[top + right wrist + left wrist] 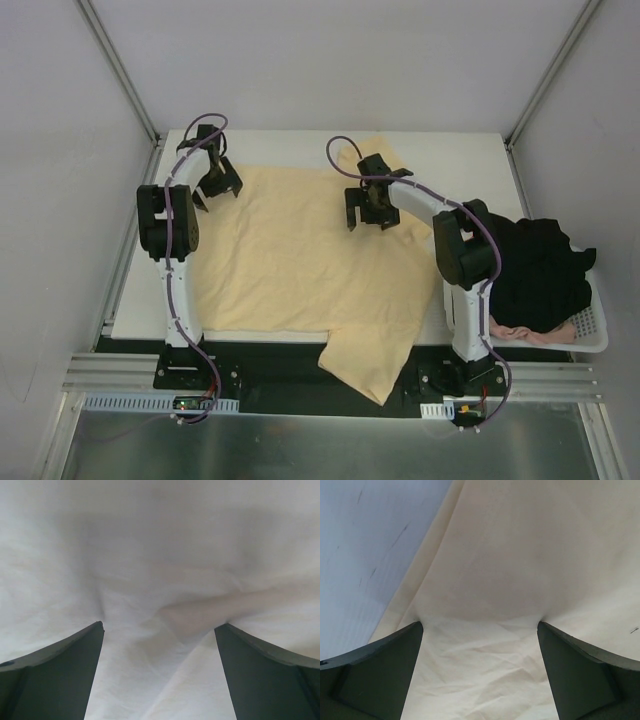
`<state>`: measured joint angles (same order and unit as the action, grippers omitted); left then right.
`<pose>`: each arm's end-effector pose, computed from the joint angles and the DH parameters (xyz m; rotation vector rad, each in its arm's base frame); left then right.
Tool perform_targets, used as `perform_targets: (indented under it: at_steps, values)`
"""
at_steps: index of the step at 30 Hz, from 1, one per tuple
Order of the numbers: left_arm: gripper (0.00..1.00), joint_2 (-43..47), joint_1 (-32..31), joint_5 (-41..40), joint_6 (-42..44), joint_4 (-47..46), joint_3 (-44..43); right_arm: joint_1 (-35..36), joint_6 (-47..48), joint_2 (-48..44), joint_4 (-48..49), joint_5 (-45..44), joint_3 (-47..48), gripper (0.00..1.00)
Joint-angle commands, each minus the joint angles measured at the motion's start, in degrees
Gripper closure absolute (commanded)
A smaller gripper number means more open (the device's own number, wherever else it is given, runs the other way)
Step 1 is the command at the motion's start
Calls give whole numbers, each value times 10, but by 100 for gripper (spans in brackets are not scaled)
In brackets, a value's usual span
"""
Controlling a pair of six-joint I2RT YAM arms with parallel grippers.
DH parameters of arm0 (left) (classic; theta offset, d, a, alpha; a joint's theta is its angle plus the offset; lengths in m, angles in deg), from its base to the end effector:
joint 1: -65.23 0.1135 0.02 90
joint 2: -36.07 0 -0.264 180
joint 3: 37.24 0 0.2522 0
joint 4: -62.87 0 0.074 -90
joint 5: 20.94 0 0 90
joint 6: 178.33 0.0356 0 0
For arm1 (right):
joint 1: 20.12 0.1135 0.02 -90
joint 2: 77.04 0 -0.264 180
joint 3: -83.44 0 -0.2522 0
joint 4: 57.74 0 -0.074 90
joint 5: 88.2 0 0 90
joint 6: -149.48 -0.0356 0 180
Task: Fold and stack the t-shirts
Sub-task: Flatten out the tshirt
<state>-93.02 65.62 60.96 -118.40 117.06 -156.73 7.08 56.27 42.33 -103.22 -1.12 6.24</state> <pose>0.4833 0.0083 0.1783 -0.7422 2.5590 0.0235 0.3944 0.2007 0.1749 -0.5355 2.6013 0.1080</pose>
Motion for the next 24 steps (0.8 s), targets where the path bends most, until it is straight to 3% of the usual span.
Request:
perform_targets:
  at_steps: [1,8,12,16,21,24]
  values:
    - [1,-63,18,-36,-10,64,-106,-13,10,49,-19,63,86,3]
    - [1,-130,47,4,-10,85,-221,-46,5,111,-42,82,189,3]
    - [1,-123,53,-29,-5,84,-233,-63,-15,90,-45,43,165,3]
    - [1,-104,58,-5,-5,85,-214,-80,-8,61,-26,77,127,3]
    - [1,-25,57,43,-10,88,-194,-80,42,2,-23,122,119,3]
    - [1,73,54,40,-22,91,-118,-78,50,-79,-14,108,81,3]
